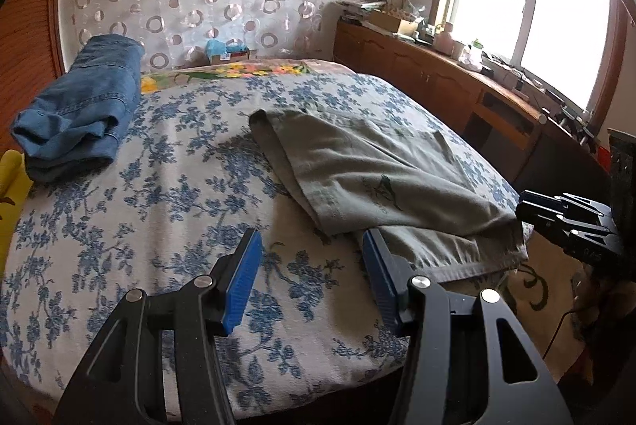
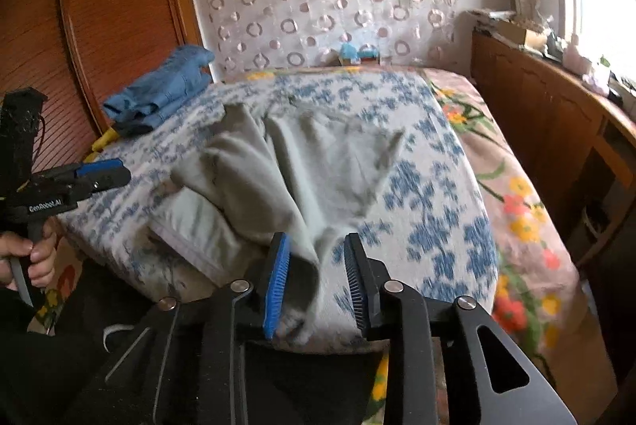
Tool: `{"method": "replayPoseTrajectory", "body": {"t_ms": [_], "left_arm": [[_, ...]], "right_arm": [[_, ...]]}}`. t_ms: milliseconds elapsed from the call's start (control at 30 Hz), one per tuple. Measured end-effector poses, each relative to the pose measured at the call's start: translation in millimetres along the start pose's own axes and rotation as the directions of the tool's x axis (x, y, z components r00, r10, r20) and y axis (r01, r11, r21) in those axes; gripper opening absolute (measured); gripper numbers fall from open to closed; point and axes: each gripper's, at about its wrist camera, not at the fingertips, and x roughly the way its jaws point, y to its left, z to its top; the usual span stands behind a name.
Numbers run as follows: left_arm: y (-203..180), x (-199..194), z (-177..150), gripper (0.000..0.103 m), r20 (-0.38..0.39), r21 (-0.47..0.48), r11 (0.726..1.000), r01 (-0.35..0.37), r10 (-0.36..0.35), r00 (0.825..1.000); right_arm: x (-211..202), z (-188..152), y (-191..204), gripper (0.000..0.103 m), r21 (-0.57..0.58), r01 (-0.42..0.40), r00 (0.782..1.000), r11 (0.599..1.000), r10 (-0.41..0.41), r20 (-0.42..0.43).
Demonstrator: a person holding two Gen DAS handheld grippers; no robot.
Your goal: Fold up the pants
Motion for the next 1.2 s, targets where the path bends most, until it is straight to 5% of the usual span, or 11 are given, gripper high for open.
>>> {"method": "replayPoseTrajectory", "body": {"t_ms": [267, 667, 1200], "left_arm": [[14.1, -12.6, 5.7, 0.054, 0.031, -0.012, 1.000, -0.028, 0.028, 0.999], [33.4, -26.1, 6.7, 0.054, 0.066, -0.039, 0.998, -0.052, 0.055, 0.996], [44.2, -22.8, -1.0, 0.054, 0.056, -0.071, 0.996, -0.055, 0.059, 0.997]], "right_arm": [[36.0, 30.4, 40.4, 0.031, -0.087, -0.129, 0.991, 0.988, 0.131, 0.022], [112.3, 56.5, 83.7, 0.031, -0.121, -0.269, 0.961, 0.956, 0.258, -0.100], [158.4, 64.7, 123.3, 0.027, -0.251, -0.230, 0.963, 0.940, 0.182, -0.200]]}}
